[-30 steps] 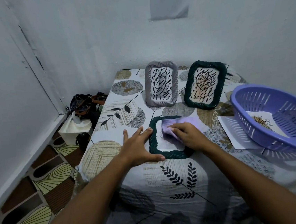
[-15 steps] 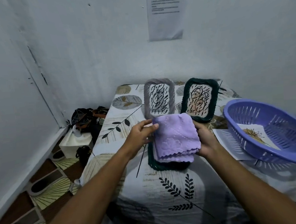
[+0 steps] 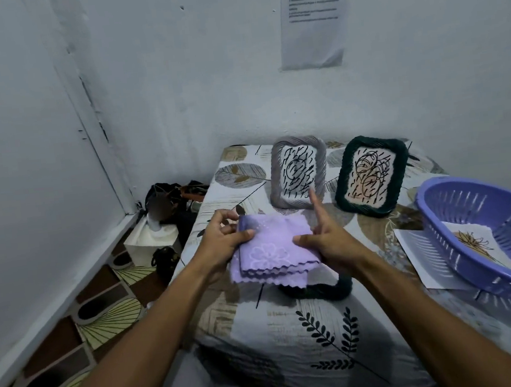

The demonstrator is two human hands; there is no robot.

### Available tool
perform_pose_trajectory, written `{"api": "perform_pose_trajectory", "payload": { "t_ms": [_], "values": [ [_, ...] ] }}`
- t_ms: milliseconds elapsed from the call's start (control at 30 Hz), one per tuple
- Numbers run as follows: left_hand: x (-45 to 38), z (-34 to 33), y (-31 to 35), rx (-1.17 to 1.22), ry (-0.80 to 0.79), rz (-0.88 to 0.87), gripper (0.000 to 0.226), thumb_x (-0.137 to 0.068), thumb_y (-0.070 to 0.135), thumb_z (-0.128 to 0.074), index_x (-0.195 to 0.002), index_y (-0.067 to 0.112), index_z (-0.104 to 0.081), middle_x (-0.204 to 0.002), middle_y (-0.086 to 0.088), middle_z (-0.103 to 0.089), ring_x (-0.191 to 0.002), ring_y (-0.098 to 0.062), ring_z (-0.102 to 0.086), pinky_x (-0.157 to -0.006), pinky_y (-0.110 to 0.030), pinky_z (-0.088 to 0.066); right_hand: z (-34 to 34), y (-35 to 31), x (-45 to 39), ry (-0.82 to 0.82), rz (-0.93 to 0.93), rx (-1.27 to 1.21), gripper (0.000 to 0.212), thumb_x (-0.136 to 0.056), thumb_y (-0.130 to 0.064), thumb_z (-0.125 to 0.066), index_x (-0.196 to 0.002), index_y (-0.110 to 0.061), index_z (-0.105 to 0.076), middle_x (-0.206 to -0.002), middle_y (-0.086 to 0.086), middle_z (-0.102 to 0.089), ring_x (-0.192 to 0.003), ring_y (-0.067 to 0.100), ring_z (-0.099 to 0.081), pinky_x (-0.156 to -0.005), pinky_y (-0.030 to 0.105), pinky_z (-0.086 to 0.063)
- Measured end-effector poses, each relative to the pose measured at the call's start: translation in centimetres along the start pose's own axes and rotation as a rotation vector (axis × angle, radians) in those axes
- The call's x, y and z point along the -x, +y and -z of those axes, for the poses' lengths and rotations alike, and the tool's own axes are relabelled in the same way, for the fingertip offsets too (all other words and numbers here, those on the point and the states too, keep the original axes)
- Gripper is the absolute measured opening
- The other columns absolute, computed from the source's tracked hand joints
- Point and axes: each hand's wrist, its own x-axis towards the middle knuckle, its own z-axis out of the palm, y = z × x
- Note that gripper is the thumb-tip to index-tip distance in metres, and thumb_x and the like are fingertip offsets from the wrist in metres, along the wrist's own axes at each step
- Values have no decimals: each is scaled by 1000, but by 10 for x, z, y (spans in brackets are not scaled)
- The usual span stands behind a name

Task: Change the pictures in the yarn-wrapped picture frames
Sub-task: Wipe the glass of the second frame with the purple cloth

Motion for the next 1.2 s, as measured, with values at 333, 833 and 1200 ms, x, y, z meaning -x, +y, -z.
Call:
{"api": "perform_pose_trajectory", "payload": {
  "t_ms": [333, 833, 1200],
  "values": [
    [-5, 74, 9, -612, -175, 66, 80, -69, 1, -80, -139, 24, -47, -139, 4, -38, -117, -16, -47, -89, -28, -50, -52, 34, -42, -46, -85, 251, 74, -78, 9, -69, -144, -2, -37, -146, 6, -43, -117, 19, -57, -95, 29, -50],
    [-15, 86, -1, -1269, -11, 171, 89, -63, 23, -87, -141, 21, -43, -135, -10, -38, -111, -28, -51, -96, -37, -48, -88, 39, -56, -31, -66, 1263, 61, -75, -41, -75, -128, -19, -54, -131, 11, -44, -111, 33, -56, -92, 38, -47],
    [-16, -21, 3, -893, -118, -49, 52, -82, 26, -74, -128, 11, -55, -102, -7, -65, -89, -21, -63, -84, -36, -53, 23, 16, 0, 536, -98, 1215, 27, -87, -29, -57, -111, -16, -61, -112, 9, -64, -98, 28, -61, -81, 37, -52]
  ]
}}
